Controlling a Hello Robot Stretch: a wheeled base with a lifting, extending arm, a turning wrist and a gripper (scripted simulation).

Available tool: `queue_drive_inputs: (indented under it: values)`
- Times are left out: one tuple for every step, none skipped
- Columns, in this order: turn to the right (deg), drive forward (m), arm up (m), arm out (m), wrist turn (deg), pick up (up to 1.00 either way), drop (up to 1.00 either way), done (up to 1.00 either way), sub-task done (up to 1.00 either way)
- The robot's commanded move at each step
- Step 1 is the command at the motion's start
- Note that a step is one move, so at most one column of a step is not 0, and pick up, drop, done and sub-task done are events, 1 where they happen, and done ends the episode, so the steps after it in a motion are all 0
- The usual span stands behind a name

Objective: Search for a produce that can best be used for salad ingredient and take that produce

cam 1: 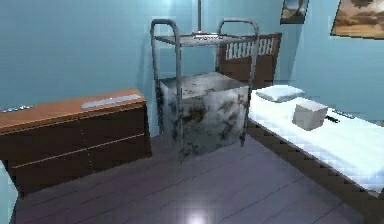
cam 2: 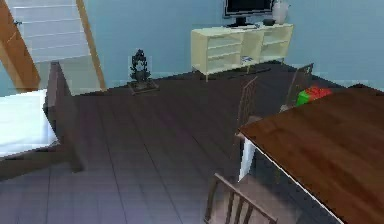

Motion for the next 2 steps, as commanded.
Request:
queue_drive_inputs:
  values:
    - [0.0,0.3,0.0,0.0,0.0,0.0,0.0,0.0,0.0]
    - [45.0,0.0,0.0,0.0,0.0,0.0,0.0,0.0,0.0]
